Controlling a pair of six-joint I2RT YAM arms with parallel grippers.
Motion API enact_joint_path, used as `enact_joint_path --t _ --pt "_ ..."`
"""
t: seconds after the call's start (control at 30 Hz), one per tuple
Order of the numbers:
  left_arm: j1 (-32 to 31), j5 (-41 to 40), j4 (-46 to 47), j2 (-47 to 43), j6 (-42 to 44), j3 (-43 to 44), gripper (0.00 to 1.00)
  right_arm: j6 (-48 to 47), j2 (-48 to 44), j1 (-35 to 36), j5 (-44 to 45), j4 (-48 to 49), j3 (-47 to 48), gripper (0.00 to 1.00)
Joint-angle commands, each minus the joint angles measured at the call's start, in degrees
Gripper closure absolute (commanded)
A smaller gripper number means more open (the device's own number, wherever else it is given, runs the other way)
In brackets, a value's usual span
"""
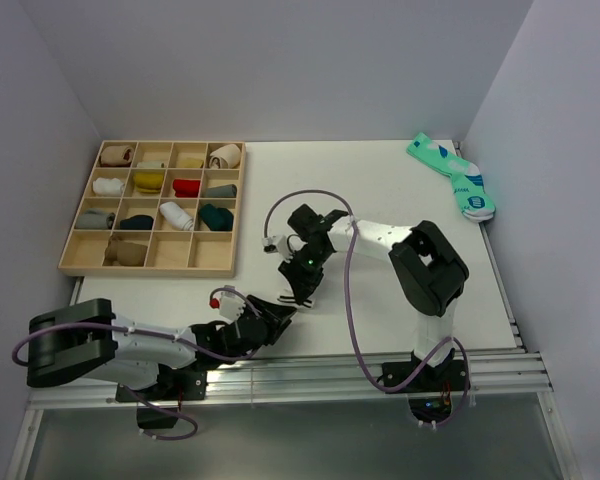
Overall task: Roll the socks
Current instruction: Pick up the sock at the center of the board, then place the sock in the storage box.
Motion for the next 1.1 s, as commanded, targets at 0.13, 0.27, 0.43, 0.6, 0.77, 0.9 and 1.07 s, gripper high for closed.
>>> enact_joint_path --t 0.13,0.27,0.43,0.6,0.77,0.9,1.07 --pt "1.11 -4.42 -2.98 -7.43 -9.21 -0.79 0.49 3.79 -4.95 1.59 0.26 1.39 2.98 0.95" --pt "1.90 -4.69 -4.12 -9.90 -8.33 -0.88 0.49 5.82 -7.67 2.47 1.22 2.10 3.07 0.96" --pt "2.07 -4.52 -4.57 -10.96 -8.24 -0.79 0.50 8.28 -10.40 3.53 3.68 3.50 2.80 0.96" --pt "2.16 -4.78 -5.71 -13.15 -7.97 -0.79 0.49 9.77 -12.43 4.23 5.18 3.86 2.98 0.96" --pt "2.08 -6.88 -8.78 -16.13 -7.62 -0.35 0.49 11.00 -14.62 5.90 5.36 3.59 2.54 0.96" --pt "2.07 -7.77 -10.19 -18.16 -7.71 -0.78 0.49 12.41 -16.11 7.04 4.31 2.89 2.54 0.96" --pt "2.07 -7.85 -10.90 -18.78 -8.15 -1.14 0.49 11.45 -18.05 7.83 3.87 2.28 2.54 0.95"
